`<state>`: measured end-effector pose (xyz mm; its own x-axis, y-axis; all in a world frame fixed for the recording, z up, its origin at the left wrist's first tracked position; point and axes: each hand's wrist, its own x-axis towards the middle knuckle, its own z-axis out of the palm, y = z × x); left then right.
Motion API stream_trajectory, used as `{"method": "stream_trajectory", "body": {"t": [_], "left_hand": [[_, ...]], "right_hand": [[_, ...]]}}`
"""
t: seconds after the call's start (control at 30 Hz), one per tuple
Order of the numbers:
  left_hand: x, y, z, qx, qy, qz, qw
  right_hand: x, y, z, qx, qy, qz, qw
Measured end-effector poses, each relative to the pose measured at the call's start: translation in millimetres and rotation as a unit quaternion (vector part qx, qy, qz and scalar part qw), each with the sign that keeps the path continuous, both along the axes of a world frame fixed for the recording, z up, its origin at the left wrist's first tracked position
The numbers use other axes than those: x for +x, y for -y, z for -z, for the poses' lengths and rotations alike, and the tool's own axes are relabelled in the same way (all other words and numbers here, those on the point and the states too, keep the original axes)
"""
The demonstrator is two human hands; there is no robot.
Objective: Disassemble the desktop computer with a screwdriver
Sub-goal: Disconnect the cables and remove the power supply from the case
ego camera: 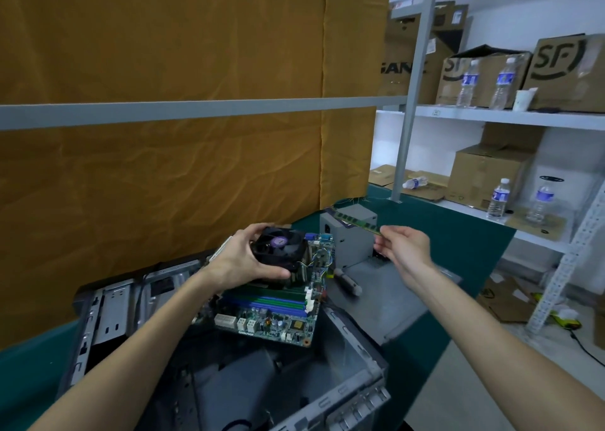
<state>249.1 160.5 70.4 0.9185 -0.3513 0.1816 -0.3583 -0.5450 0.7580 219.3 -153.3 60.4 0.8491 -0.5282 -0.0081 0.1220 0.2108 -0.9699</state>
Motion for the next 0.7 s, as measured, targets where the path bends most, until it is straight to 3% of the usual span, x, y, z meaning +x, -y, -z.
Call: {"method": "stream_trajectory", "body": {"t": [0.13,0.3,0.5,0.7], "left_hand": [[-6,13,8,-0.031,0.041,-0.086,0.995],[-6,26,11,-0.042,0.061,-0.142,0.987],[-2,22,20,-0.006,0.045,-0.125,0.991],[-10,7,21,0.03,0.021,-0.069,0.997]], "right_hand": [[58,2,-1,0.06,-0.009,0.007,0.998],[114,23,-1,0.068,-0.05,0.057,0.995],[145,41,26,0.016,-0.14,0.057,0.988],[147,39,32,-0.026,-0.159,0.022,0.987]]}}
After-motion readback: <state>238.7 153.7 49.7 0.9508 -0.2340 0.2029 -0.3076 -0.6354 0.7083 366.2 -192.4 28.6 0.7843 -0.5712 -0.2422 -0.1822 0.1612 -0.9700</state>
